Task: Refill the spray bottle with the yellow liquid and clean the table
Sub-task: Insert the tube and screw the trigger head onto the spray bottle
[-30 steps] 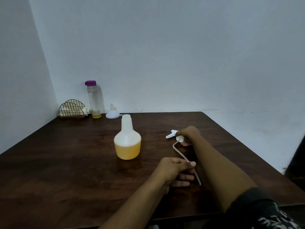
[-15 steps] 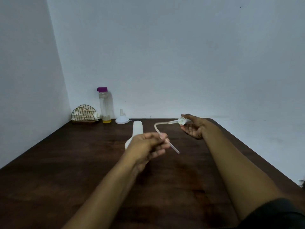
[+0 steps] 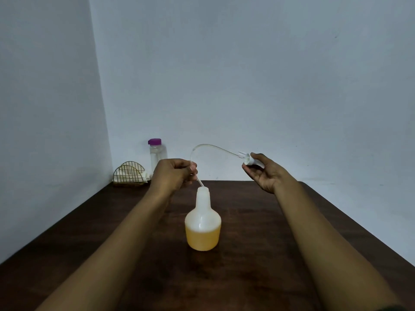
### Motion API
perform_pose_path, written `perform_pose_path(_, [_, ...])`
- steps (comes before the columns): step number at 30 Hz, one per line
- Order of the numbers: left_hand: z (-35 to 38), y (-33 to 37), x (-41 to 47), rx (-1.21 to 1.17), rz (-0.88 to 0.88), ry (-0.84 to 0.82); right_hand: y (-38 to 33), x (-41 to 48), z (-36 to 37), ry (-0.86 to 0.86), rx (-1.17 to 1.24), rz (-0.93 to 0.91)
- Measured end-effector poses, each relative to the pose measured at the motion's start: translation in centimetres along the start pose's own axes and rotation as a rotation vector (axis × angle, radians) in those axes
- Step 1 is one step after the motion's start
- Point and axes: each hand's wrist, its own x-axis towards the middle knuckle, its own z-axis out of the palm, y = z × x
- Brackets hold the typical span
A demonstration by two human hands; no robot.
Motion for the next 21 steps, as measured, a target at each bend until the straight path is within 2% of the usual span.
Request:
perform_pose_path(7, [0.9, -1.6, 0.5, 0.223, 0.068, 0.006, -0.5, 0.2, -1.9, 0.020, -0.007, -0.076])
perform_pose_path(11, [1.0, -2.8, 0.0, 0.407, 0.141, -0.015, -1.9, -0.2, -2.4, 0.029, -0.106, -0.160])
perform_pose_path(15, [1.0, -4.2, -0.4, 0.414, 0.149, -0.045, -3.7, -1.2, -1.8, 0.001, -0.393, -0.278])
perform_pose_path(21, [0.9, -6.7, -1.7, 0.189, 0.156, -0.047, -5.3, -2.8, 0.9, -0.107, -0.847, -0.431])
